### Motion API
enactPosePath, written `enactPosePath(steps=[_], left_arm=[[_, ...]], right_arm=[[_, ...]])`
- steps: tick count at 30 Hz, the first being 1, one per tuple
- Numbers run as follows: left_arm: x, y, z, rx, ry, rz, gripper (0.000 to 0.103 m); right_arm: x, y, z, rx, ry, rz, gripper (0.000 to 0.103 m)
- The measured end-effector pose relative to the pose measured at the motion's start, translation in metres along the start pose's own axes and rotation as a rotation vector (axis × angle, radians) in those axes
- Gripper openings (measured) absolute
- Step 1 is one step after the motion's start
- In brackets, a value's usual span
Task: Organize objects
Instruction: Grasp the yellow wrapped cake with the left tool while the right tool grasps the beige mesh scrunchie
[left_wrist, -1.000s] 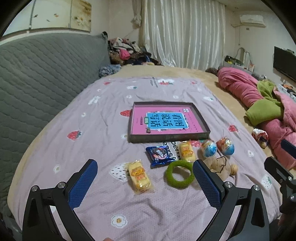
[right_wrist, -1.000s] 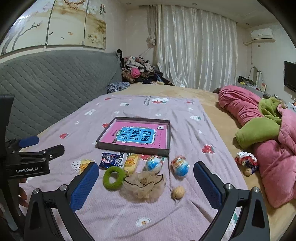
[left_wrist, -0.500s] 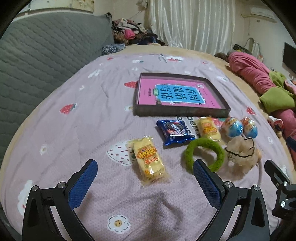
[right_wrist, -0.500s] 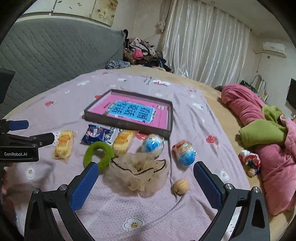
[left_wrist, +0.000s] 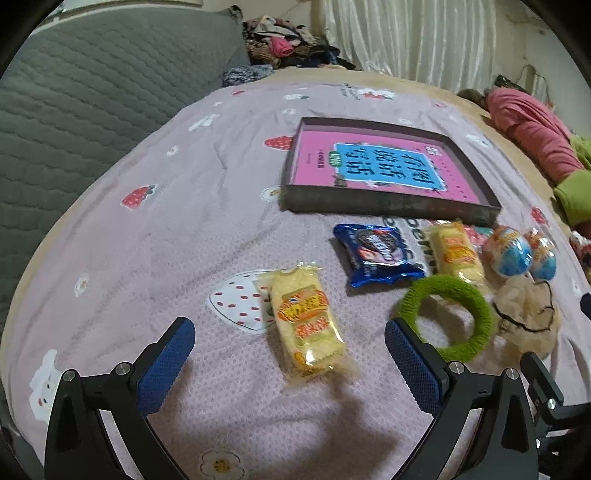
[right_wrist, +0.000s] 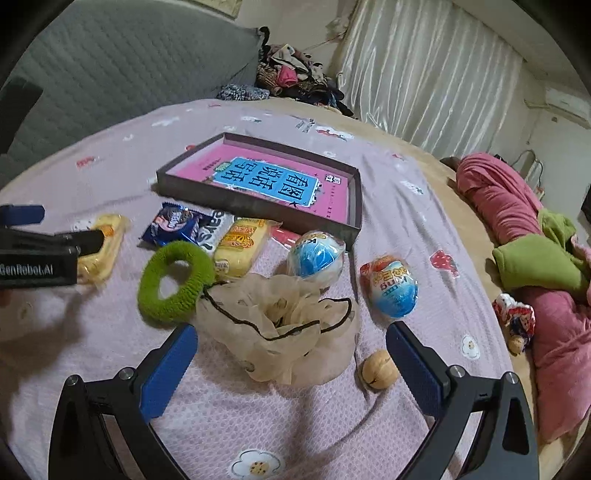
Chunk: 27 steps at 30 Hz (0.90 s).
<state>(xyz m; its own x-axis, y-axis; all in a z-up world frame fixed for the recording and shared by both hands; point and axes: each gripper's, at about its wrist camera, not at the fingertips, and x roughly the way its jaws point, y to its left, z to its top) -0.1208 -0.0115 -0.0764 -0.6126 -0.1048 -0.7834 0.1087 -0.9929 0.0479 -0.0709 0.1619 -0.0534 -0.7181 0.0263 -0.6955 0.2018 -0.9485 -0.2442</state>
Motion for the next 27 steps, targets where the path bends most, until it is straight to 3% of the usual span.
enactPosePath(steps=[9,14,18,22,27], left_arm=[[0.02,0.004,-0.001,-0.012,0.044,0.003,0.097],[0.03,0.003,0.001,-0.026,0.068,0.02,0.09],[0.037,-0.004,0.001,-0.012,0.102,0.006,0.059],[0.049,-0.013,-0.001,0.001,0.134,0.006,0.044],[0.048,-0.022,-0.005,0.031,0.098,0.051,0.043]], right_arm=[[0.026,0.008,0.001,-0.111,0.041,-0.064,0.1],[0.034,0.01,-0.002,-0.131,0.035,-0.089,0.08],[0.038,0.01,-0.003,-0.133,0.036,-0.079,0.062],[0.04,0.008,-0.004,-0.124,0.026,-0.077,0.045],[0.036,-0.001,-0.005,-0.079,0.015,-0.025,0.034]])
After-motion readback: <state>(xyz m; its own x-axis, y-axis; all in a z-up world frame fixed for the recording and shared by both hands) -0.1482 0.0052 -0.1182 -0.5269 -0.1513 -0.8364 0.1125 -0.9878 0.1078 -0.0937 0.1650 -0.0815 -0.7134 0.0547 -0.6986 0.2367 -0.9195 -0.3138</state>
